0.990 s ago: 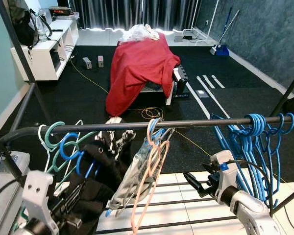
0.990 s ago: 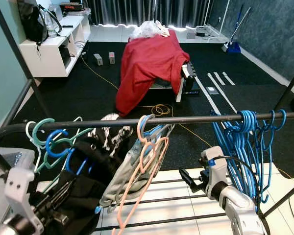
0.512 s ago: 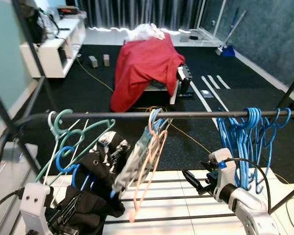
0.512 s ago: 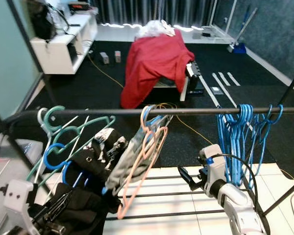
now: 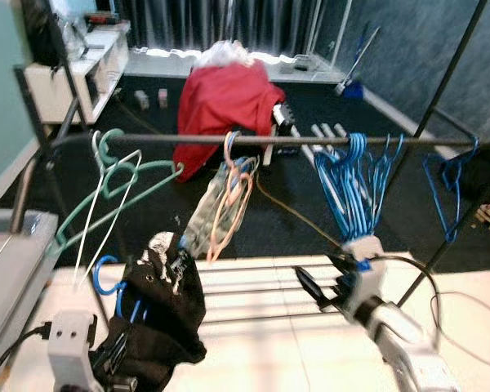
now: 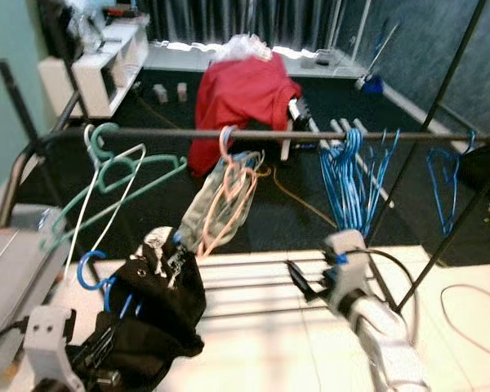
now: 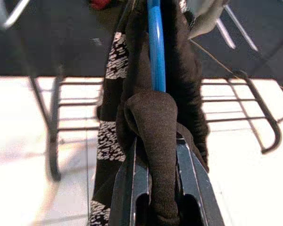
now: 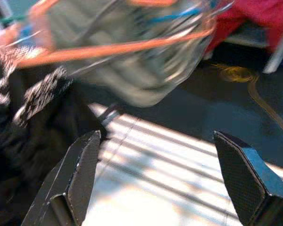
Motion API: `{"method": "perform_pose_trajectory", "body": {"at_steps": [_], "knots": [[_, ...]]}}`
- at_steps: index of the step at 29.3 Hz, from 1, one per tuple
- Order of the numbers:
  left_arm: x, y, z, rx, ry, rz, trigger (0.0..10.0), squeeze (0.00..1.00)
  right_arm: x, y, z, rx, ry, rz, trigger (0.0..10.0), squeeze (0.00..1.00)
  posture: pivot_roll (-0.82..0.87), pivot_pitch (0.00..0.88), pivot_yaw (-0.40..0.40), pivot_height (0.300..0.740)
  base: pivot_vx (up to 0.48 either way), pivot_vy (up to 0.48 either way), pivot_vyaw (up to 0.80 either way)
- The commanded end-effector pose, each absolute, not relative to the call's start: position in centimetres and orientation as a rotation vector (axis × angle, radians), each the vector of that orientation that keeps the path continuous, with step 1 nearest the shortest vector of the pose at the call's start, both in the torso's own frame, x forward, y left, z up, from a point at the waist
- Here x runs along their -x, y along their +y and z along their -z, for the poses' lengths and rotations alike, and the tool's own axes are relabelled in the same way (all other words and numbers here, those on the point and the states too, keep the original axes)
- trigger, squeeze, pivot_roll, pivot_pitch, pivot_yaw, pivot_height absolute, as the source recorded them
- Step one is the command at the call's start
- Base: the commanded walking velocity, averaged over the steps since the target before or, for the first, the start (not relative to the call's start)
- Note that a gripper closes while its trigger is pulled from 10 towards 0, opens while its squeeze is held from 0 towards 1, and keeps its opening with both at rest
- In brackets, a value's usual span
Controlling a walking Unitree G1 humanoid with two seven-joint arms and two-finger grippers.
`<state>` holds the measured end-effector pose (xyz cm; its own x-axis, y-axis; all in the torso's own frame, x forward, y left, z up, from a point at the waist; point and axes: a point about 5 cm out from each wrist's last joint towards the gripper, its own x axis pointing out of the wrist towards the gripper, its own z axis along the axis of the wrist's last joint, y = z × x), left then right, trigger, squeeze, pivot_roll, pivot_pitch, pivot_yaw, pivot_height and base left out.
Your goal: Hang hanger
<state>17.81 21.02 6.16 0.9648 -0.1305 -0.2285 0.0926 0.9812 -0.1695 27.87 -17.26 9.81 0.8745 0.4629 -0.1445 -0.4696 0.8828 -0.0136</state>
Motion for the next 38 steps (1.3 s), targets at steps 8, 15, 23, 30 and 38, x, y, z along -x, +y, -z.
{"method": "perform_pose_trajectory", "body": {"at_steps": [8, 15, 23, 30, 38], "knots": [[-21.3, 18.1, -9.1, 0.168, 0.108, 0.149, 10.0, 0.0, -27.7, -16.6, -11.9, 0.046, 0.072, -0.452, 10.0, 0.0, 0.03, 0.0, -0.075, 0.74, -0.095, 0.0, 0.0], [-22.2, 16.6, -10.1, 0.12, 0.081, 0.174, 10.0, 0.0, -28.1, -16.0, -12.1, 0.072, 0.059, -0.461, 10.0, 0.0, 0.04, 0.0, -0.072, 0.74, 0.0, 0.0, 0.0], [-23.3, 15.8, -11.8, 0.088, 0.023, 0.193, 10.0, 0.0, -28.9, -15.4, -12.8, 0.084, 0.036, -0.461, 10.0, 0.0, 0.06, 0.0, -0.07, 0.74, 0.0, 0.0, 0.0], [-23.6, 15.6, -12.4, 0.037, 0.008, 0.188, 10.0, 0.0, -29.1, -15.3, -13.1, 0.099, 0.03, -0.45, 10.0, 0.0, 0.06, 0.0, -0.063, 0.74, 0.0, 0.0, 0.0], [-24.0, 16.4, -12.2, 0.01, 0.012, 0.154, 10.0, 0.0, -29.0, -16.0, -14.1, 0.121, 0.007, -0.407, 10.0, 0.0, 0.03, 0.0, -0.049, 0.74, 0.0, 0.0, 0.0]]}}
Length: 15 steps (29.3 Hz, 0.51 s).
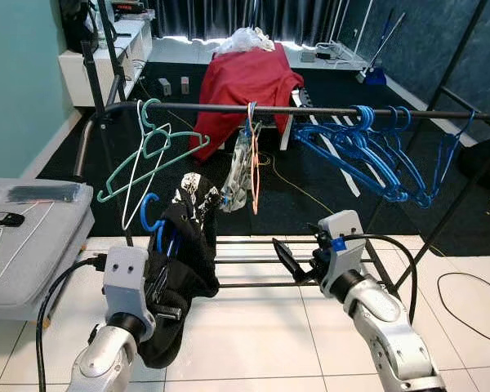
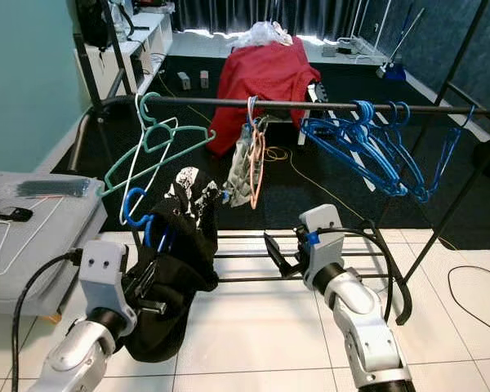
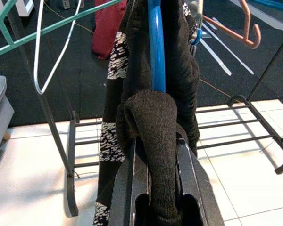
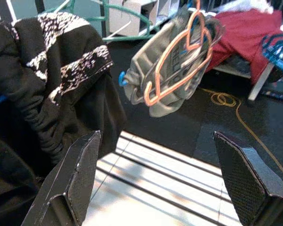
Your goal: Hang hanger
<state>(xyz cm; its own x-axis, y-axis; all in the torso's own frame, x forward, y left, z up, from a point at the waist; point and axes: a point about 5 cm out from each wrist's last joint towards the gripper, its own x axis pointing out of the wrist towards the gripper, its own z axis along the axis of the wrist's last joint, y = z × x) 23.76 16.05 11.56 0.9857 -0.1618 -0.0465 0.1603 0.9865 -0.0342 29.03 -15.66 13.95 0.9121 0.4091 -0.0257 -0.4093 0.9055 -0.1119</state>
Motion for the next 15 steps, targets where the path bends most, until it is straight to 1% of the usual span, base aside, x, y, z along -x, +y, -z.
{"method": "perform_pose_trajectory", "body": {"at_steps": [1, 2, 12, 13, 15], "knots": [[-24.0, 16.4, -12.2, 0.01, 0.012, 0.154, 10.0, 0.0, -29.0, -16.0, -14.1, 0.121, 0.007, -0.407, 10.0, 0.0, 0.03, 0.0, -0.049, 0.74, 0.0, 0.0, 0.0], [-24.6, 16.2, -12.4, 0.012, 0.002, 0.145, 10.0, 0.0, -29.2, -15.9, -14.7, 0.137, -0.007, -0.412, 10.0, 0.0, 0.01, 0.0, -0.055, 0.74, 0.0, 0.0, 0.0], [-25.0, 16.0, -12.5, 0.005, -0.005, 0.141, 10.0, 0.0, -29.4, -15.9, -15.0, 0.149, -0.014, -0.417, 10.0, 0.0, 0.01, 0.0, -0.056, 0.74, 0.0, 0.0, 0.0], [-25.5, 15.9, -12.7, -0.016, -0.006, 0.133, 10.0, 0.0, -29.6, -16.0, -15.1, 0.161, -0.019, -0.41, 10.0, 0.0, 0.01, 0.0, -0.033, 0.74, 0.0, 0.0, 0.0], [-25.5, 15.9, -12.7, -0.016, -0.006, 0.133, 10.0, 0.0, -29.6, -16.0, -15.1, 0.161, -0.019, -0.41, 10.0, 0.0, 0.01, 0.0, -0.033, 0.74, 0.0, 0.0, 0.0]]}}
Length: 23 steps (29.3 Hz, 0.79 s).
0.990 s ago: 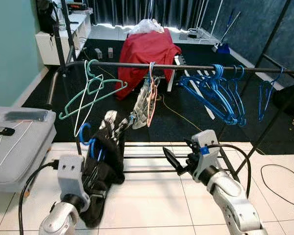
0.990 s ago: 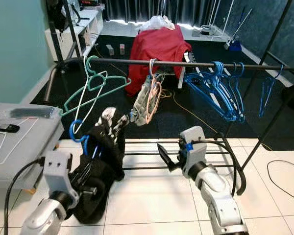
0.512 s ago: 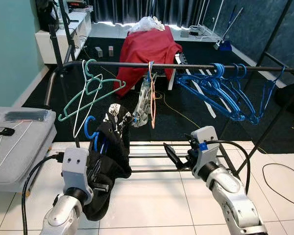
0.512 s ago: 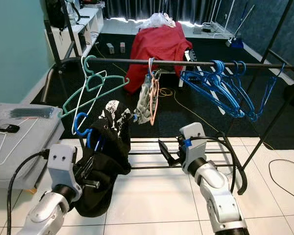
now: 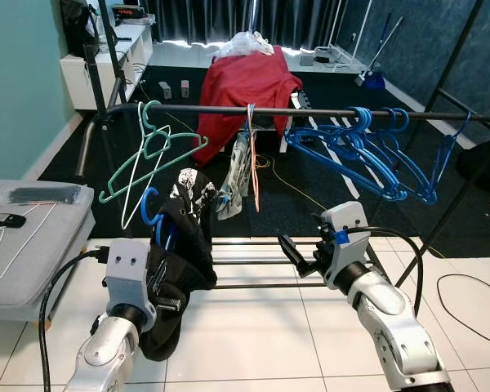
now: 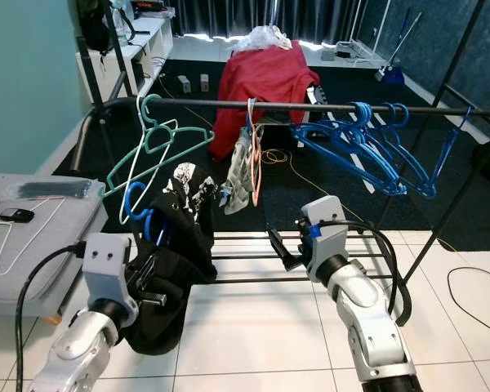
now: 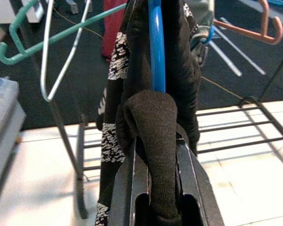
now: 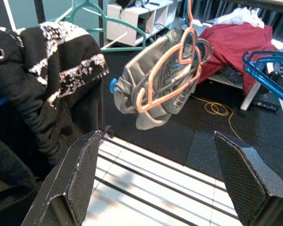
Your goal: Hang hanger
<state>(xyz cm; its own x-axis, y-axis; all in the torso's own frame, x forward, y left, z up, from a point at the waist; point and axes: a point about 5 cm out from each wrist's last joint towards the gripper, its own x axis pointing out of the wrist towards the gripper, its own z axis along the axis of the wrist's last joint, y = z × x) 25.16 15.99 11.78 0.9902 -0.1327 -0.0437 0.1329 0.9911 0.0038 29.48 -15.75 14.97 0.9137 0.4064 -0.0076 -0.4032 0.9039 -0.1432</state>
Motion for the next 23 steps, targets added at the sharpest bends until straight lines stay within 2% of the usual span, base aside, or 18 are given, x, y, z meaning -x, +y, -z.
{"method": "perform_pose_trajectory", "body": {"at_steps": [1, 10, 14, 15, 18, 23], "knots": [[-26.0, 16.2, -13.1, -0.049, -0.015, 0.129, 10.0, 0.0, -29.7, -16.0, -15.2, 0.159, -0.028, -0.391, 10.0, 0.0, 0.01, 0.0, -0.008, 0.74, 0.0, 0.0, 0.0], [-25.7, 17.3, -13.3, -0.106, 0.004, 0.082, 10.0, 0.0, -28.8, -15.6, -14.8, 0.136, -0.023, -0.379, 10.0, 0.0, 0.01, 0.0, -0.008, 0.74, 0.0, 0.0, 0.0], [-22.6, 18.1, -11.8, -0.086, 0.075, -0.034, 10.0, 0.0, -27.2, -15.7, -12.9, 0.101, 0.05, -0.367, 10.0, 0.0, 0.05, 0.0, -0.026, 0.74, 0.0, 0.0, 0.0], [-22.6, 18.1, -11.8, -0.086, 0.075, -0.034, 10.0, 0.0, -27.2, -15.7, -12.9, 0.101, 0.05, -0.367, 10.0, 0.0, 0.05, 0.0, -0.026, 0.74, 0.0, 0.0, 0.0], [-20.5, 18.8, -11.1, -0.06, 0.103, -0.129, 10.0, 0.0, -25.8, -16.6, -12.3, 0.08, 0.08, -0.309, 10.0, 0.0, 0.05, 0.0, -0.047, 0.74, 0.0, 0.0, 0.71], [-19.9, 18.4, -10.9, -0.018, 0.089, -0.104, 10.0, 0.0, -25.0, -17.4, -12.1, 0.048, 0.086, -0.269, 10.0, 0.0, 0.04, 0.0, -0.053, 0.74, 0.0, 0.0, 0.8]]}}
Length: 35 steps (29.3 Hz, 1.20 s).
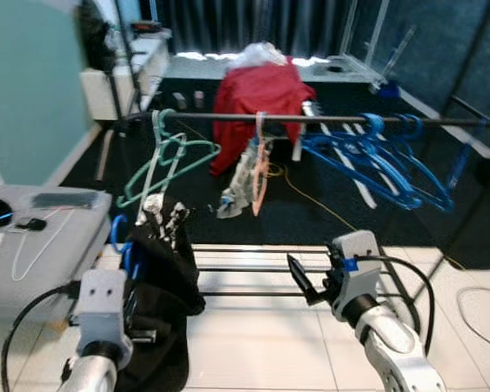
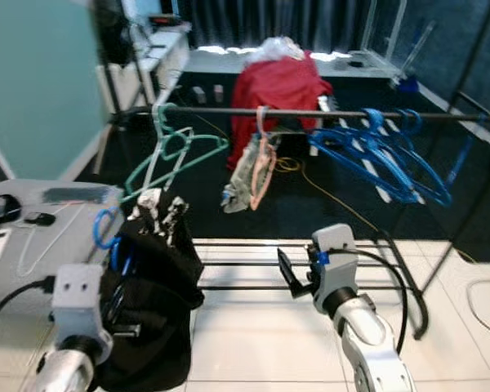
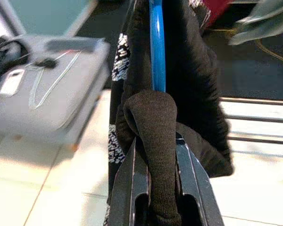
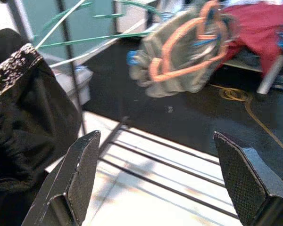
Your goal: Hang hanger
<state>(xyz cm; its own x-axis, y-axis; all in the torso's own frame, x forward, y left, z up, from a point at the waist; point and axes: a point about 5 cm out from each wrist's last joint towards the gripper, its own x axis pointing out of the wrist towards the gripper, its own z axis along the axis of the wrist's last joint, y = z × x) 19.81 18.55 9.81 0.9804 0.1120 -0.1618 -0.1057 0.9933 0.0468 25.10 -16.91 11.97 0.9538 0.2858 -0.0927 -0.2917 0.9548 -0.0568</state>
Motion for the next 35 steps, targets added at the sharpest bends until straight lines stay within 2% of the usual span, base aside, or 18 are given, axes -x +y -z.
{"method": "perform_pose_trajectory", "body": {"at_steps": [1, 11, 23, 35], "knots": [[-19.8, 18.1, -11.0, 0.001, 0.072, -0.085, 10.0, 0.0, -24.8, -17.7, -12.0, 0.02, 0.087, -0.268, 10.0, 0.0, 0.05, 0.0, -0.057, 0.74, 0.0, 0.0, 0.79], [-19.3, 17.8, -11.6, 0.051, 0.023, -0.066, 10.0, 0.0, -24.5, -17.5, -11.9, -0.064, 0.086, -0.291, 10.0, 0.0, 0.07, 0.0, -0.065, 0.74, 0.0, 0.0, 0.78], [-18.4, 17.3, -11.8, 0.156, 0.024, -0.002, 10.0, 0.0, -23.5, -16.7, -11.9, -0.064, 0.092, -0.319, 10.0, 0.0, 0.07, 0.0, -0.059, 0.74, 0.0, 0.0, 0.76], [-18.0, 17.2, -12.1, 0.165, 0.022, 0.024, 10.0, 0.0, -23.1, -16.7, -12.2, -0.096, 0.102, -0.344, 10.0, 0.0, 0.07, 0.017, -0.066, 0.74, 0.0, 0.0, 0.76]]}}
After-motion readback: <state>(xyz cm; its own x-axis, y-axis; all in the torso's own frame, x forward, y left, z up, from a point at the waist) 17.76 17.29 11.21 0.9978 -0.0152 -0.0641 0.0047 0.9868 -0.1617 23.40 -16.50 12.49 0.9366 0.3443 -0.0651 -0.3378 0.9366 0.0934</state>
